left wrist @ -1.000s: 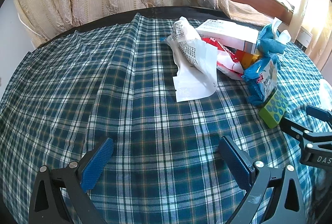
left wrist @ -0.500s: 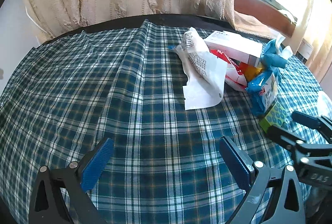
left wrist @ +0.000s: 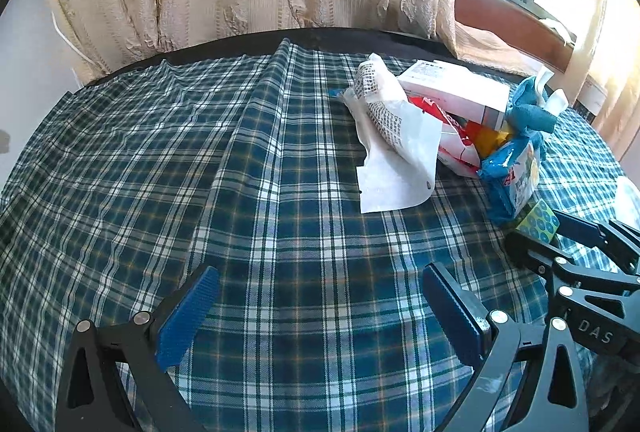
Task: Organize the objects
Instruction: 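Move the right gripper to the green dotted sponge and grasp it, then lift the sponge with the right gripper while the left gripper grasps the blue cracker packet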
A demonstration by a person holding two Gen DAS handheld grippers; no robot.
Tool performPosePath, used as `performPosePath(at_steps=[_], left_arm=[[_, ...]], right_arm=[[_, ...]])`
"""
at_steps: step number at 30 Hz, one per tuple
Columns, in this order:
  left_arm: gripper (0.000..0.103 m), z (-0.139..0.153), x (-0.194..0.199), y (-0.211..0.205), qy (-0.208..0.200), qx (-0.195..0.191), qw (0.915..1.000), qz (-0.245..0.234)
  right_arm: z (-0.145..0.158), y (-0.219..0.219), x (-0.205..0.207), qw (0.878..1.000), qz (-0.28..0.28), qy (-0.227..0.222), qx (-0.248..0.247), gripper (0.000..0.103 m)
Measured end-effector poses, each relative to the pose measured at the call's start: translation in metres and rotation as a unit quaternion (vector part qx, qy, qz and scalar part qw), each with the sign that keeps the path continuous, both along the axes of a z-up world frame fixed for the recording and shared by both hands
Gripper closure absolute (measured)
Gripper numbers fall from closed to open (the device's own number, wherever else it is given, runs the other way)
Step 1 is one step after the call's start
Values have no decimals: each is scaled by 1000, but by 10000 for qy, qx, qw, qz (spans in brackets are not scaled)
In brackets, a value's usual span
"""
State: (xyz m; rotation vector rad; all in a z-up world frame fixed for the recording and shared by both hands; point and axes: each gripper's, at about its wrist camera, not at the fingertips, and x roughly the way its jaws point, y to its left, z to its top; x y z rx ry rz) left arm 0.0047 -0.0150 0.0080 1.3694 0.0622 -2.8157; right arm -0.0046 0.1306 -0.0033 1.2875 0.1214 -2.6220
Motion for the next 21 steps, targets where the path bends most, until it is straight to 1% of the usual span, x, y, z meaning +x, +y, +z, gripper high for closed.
performPosePath(at_steps=[6, 13, 17, 20, 21], left_arm=[[0, -1, 0, 0, -6, -15, 10000, 3], [0, -2, 0, 5, -12, -195, 9998, 24], [0, -2, 0, 8, -50, -392, 9992, 42], [0, 1, 2, 18, -52, -602, 9982, -39], [0, 2, 3, 21, -56, -616, 9981, -85]], right_arm=[[7, 11, 12, 9997, -123, 77, -201, 38], [15, 29, 29, 9988, -265, 187, -364, 38], [17, 40, 38, 9980, -339, 227, -476, 38], [18, 49, 42, 9973, -392, 256, -562, 38], [19, 53, 43, 9970, -407, 270, -596, 38]])
